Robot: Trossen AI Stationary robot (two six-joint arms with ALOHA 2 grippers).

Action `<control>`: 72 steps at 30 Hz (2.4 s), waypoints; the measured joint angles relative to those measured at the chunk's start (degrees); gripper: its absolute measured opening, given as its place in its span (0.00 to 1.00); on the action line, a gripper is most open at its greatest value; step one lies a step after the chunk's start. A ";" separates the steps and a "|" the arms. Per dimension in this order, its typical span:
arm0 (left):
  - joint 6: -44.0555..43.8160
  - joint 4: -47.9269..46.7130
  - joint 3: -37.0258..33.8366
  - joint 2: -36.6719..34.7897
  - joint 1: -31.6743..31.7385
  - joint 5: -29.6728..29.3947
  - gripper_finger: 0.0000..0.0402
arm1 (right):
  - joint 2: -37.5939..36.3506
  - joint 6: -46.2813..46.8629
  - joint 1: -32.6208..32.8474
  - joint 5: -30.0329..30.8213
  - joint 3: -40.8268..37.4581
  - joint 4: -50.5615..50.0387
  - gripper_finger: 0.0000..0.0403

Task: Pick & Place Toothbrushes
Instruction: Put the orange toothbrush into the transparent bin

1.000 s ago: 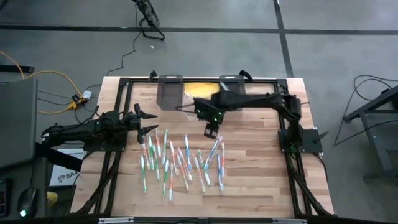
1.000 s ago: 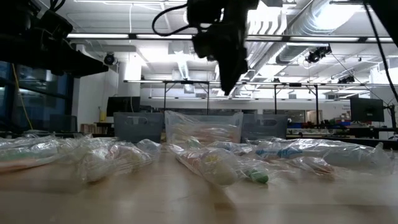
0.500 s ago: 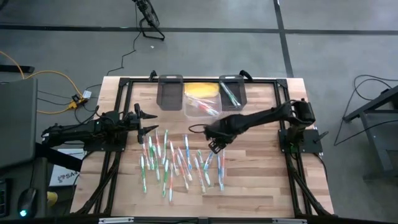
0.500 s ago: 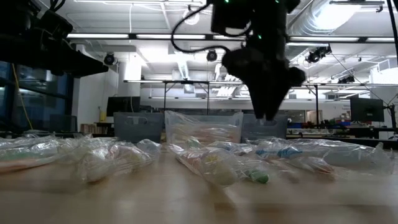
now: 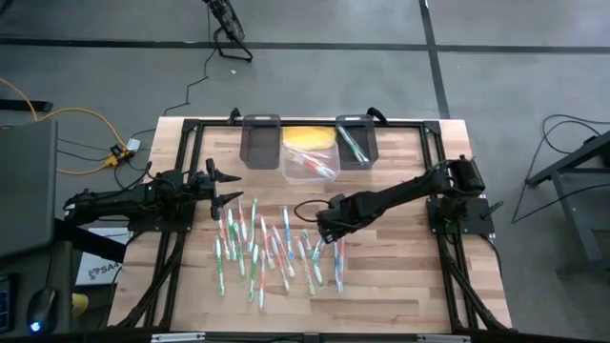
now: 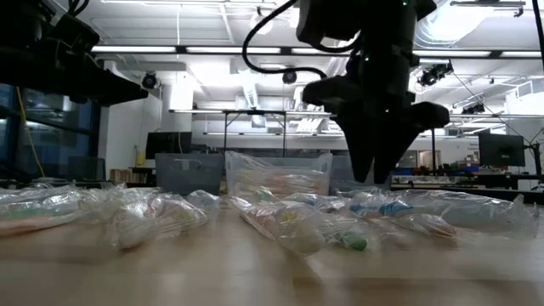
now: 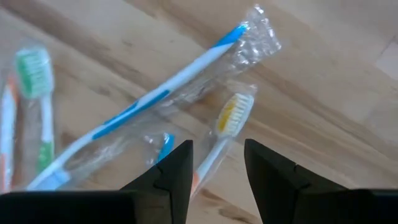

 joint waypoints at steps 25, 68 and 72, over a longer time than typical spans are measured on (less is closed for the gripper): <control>0.00 0.00 0.01 0.00 0.00 0.00 0.51 | 3.89 1.40 0.15 -0.90 -3.14 5.86 0.22; 0.00 -0.01 0.01 0.01 -0.01 -0.03 0.51 | 2.27 -67.90 -22.67 3.17 27.10 4.15 0.01; 0.00 0.00 0.00 0.01 -0.01 -0.04 0.51 | 6.44 -73.69 -25.16 3.16 32.15 6.54 0.01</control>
